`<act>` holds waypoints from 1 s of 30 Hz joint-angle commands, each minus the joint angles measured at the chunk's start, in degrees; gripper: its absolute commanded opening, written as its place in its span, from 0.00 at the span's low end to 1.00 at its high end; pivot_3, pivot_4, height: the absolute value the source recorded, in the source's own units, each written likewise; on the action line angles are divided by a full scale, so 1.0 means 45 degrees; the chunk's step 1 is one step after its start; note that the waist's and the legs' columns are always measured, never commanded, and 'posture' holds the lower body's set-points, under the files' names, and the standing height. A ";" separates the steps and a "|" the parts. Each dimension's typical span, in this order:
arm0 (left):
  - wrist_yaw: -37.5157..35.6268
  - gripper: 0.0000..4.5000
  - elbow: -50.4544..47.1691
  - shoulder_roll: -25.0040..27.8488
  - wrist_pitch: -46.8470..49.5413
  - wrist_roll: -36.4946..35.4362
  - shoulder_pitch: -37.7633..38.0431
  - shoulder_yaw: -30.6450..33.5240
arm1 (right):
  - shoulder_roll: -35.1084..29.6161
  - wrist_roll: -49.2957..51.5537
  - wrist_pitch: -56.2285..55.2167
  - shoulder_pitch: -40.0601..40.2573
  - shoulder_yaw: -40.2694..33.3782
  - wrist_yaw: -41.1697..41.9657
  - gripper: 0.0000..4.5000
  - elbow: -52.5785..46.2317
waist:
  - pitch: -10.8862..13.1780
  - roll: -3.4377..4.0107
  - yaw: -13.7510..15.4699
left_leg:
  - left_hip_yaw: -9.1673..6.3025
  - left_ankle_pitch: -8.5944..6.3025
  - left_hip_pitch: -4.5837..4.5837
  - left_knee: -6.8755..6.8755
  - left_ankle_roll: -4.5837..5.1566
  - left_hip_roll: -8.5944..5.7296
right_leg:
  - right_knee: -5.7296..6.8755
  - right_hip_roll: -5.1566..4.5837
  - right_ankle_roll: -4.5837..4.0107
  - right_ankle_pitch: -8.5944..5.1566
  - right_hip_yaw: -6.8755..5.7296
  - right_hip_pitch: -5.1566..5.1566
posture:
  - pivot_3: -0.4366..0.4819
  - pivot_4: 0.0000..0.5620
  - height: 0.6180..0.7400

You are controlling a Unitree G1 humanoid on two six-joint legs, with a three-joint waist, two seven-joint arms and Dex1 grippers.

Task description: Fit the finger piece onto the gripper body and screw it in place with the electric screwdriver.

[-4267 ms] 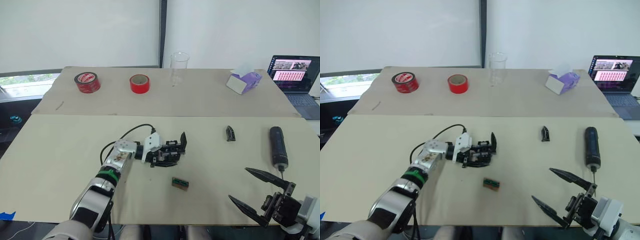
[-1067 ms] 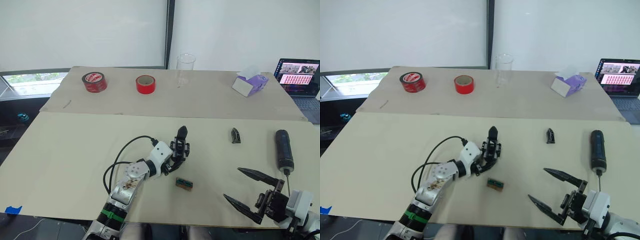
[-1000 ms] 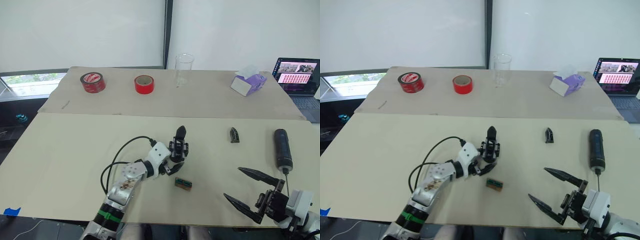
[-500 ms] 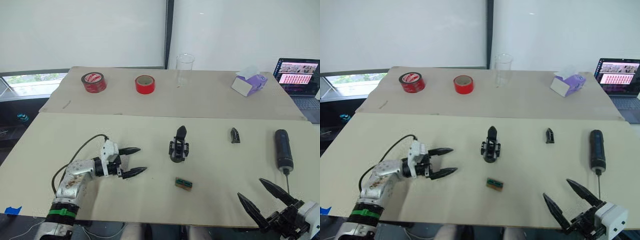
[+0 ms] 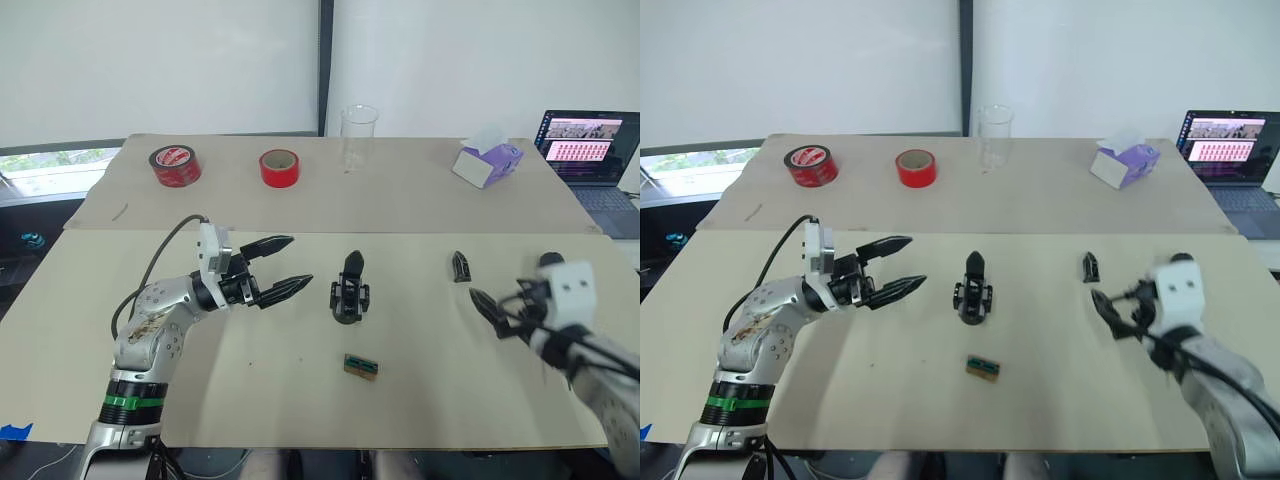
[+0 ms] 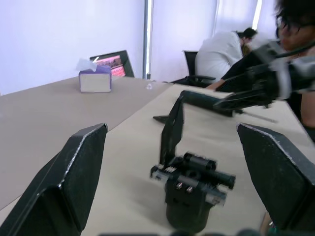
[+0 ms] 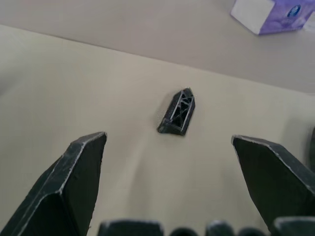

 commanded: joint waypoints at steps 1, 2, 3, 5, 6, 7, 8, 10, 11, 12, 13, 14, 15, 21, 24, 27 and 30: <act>0.0189 0.98 -0.0879 0.0081 0.0331 -0.0368 -0.0315 0.0055 | -0.0518 0.0035 0.2486 -0.2558 0.0651 -0.0253 1.00 0.1677 | 0.0001 -0.0002 0.0005 | -0.0001 0.0003 -0.0001 -0.0002 -0.0001 -0.0001 | -0.0001 0.0003 0.0001 0.0001 -0.0001 0.0001 | 0.48 0.27 1.00; 0.0242 0.98 -0.0975 0.0089 0.0421 -0.0401 -0.0370 0.0056 | -0.0589 0.0009 0.3272 -0.3373 0.0916 -0.0283 1.00 0.2349 | 0.0002 -0.0004 0.0006 | 0.0000 0.0004 -0.0001 -0.0008 0.0000 -0.0005 | -0.0004 0.0003 0.0002 0.0002 -0.0001 0.0002 | 0.48 0.27 1.00; 0.0265 0.98 -0.1061 0.0088 0.0485 -0.0420 -0.0432 0.0039 | -0.0618 -0.0013 0.4094 -0.4227 0.1181 -0.0299 1.00 0.3124 | 0.0004 -0.0007 0.0014 | -0.0001 0.0004 -0.0001 -0.0006 0.0002 -0.0006 | -0.0005 0.0003 0.0002 0.0003 -0.0003 0.0006 | 0.48 0.27 1.00; 0.0386 0.98 -0.1193 0.0026 0.0566 -0.0433 -0.0504 0.0043 | -0.0488 -0.0033 0.4998 -0.5631 0.1499 -0.0134 1.00 0.4618 | 0.0004 -0.0006 0.0021 | 0.0002 0.0012 -0.0011 -0.0004 0.0019 -0.0017 | -0.0010 0.0000 -0.0002 0.0012 0.0006 0.0002 | 0.48 0.27 1.00; 0.0398 0.98 -0.1252 0.0001 0.0616 -0.0473 -0.0514 0.0031 | -0.0462 -0.0194 0.4889 -0.6190 0.1763 0.0078 1.00 0.5287 | 0.0004 -0.0006 0.0021 | -0.0005 0.0018 -0.0023 -0.0007 0.0031 -0.0023 | -0.0014 -0.0004 -0.0022 0.0027 0.0004 0.0002 | 0.48 0.27 1.00; 0.0424 0.98 -0.1318 -0.0016 0.0651 -0.0502 -0.0486 0.0036 | -0.0427 -0.0393 0.4771 -0.6685 0.2018 0.0199 1.00 0.5911 | 0.0004 -0.0006 0.0016 | -0.0006 0.0018 -0.0027 -0.0005 0.0035 -0.0024 | -0.0017 -0.0003 -0.0022 0.0028 0.0005 0.0001 | 0.48 0.27 1.00; 0.0389 0.98 -0.1403 -0.0020 0.0722 -0.0602 -0.0390 0.0035 | -0.0417 -0.0717 0.4569 -0.7294 0.2492 0.0401 1.00 0.6831 | 0.0004 -0.0006 -0.0003 | -0.0003 0.0019 -0.0035 -0.0005 0.0035 -0.0028 | -0.0021 -0.0004 -0.0023 0.0031 0.0007 0.0001 | 0.48 0.27 1.00; 0.0358 0.98 -0.1511 -0.0006 0.0787 -0.0691 -0.0261 0.0017 | -0.0374 -0.1190 0.4336 -0.8110 0.3069 0.0678 1.00 0.8180 | 0.0004 -0.0007 -0.0052 | 0.0005 0.0035 -0.0044 -0.0004 0.0010 -0.0034 | -0.0029 -0.0005 -0.0013 0.0034 0.0014 -0.0003 | 0.48 0.27 1.00; 0.0324 0.98 -0.1576 0.0015 0.0818 -0.0719 -0.0209 -0.0014 | -0.0353 -0.1469 0.4108 -0.8478 0.3359 0.0857 1.00 0.8876 | 0.0004 -0.0006 -0.0065 | 0.0006 0.0062 -0.0046 -0.0002 -0.0036 -0.0034 | -0.0031 -0.0005 -0.0011 0.0034 0.0012 -0.0004 | 0.48 0.27 1.00; 0.0327 0.98 -0.1639 0.0032 0.0842 -0.0737 -0.0175 -0.0034 | -0.0348 -0.1719 0.3879 -0.8740 0.3609 0.1050 1.00 0.9392 | 0.0004 -0.0006 -0.0060 | 0.0005 0.0065 -0.0051 -0.0004 -0.0041 -0.0035 | -0.0032 -0.0006 -0.0007 0.0033 0.0011 -0.0004 | 0.48 0.27 1.00; 0.0344 0.98 -0.1695 0.0041 0.0872 -0.0756 -0.0153 -0.0044 | -0.0340 -0.2010 0.3669 -0.9030 0.3939 0.1250 1.00 0.9983 | 0.0004 -0.0006 -0.0061 | 0.0005 0.0066 -0.0052 -0.0005 -0.0043 -0.0036 | -0.0032 -0.0006 -0.0003 0.0032 0.0009 -0.0004 | 0.48 0.27 1.00; 0.0377 0.98 -0.1773 0.0042 0.0919 -0.0792 -0.0123 -0.0049 | -0.0326 -0.2341 0.3298 -0.9273 0.4277 0.1452 1.00 1.0531 | 0.0004 -0.0006 -0.0061 | 0.0005 0.0067 -0.0053 -0.0005 -0.0044 -0.0035 | -0.0032 -0.0006 -0.0001 0.0030 0.0005 -0.0004 | 0.48 0.27 1.00; 0.0404 0.98 -0.1837 0.0039 0.0964 -0.0825 -0.0097 -0.0050 | -0.0291 -0.2592 0.3007 -0.9465 0.4493 0.1603 1.00 1.0968 | 0.0004 -0.0006 -0.0081 | 0.0005 0.0068 -0.0055 -0.0006 -0.0046 -0.0035 | -0.0031 -0.0006 0.0001 0.0030 0.0005 -0.0005 | 0.48 0.27 1.00; 0.0372 0.98 -0.2343 0.0168 0.1539 -0.1216 0.0124 -0.0069 | 0.0128 -0.3477 0.3170 -1.0247 0.5305 0.2314 1.00 1.2655 | 0.0004 -0.0006 -0.0247 | 0.0006 0.0082 -0.0050 -0.0003 -0.0066 -0.0029 | -0.0017 -0.0007 0.0022 0.0023 0.0008 -0.0004 | 0.48 0.27 1.00; 0.0462 0.98 -0.2495 0.0182 0.1549 -0.1246 0.0191 -0.0023 | 0.0408 -0.3470 0.3375 -1.0403 0.4981 0.2541 1.00 1.3081 | 0.0004 -0.0006 -0.0293 | 0.0001 0.0091 -0.0042 -0.0004 -0.0078 -0.0024 | -0.0009 -0.0006 0.0040 0.0012 0.0003 0.0000 | 0.48 0.27 1.00; 0.0444 0.98 -0.2564 0.0223 0.1559 -0.1263 0.0230 -0.0032 | 0.0462 -0.3557 0.3781 -1.0671 0.5115 0.3007 1.00 1.3633 | 0.0004 -0.0006 -0.0309 | 0.0001 0.0096 -0.0033 -0.0007 -0.0087 -0.0023 | -0.0003 -0.0004 0.0038 0.0013 0.0005 0.0000 | 0.48 0.27 1.00; 0.0391 1.00 -0.2566 0.0289 0.1519 -0.1232 0.0220 -0.0011 | 0.0382 -0.3925 0.3777 -1.0751 0.5544 0.3439 0.88 1.3945 | 0.0003 -0.0006 -0.0312 | 0.0001 0.0097 -0.0024 -0.0024 -0.0089 -0.0021 | -0.0008 -0.0001 0.0027 0.0019 0.0005 0.0004 | 0.48 0.27 1.00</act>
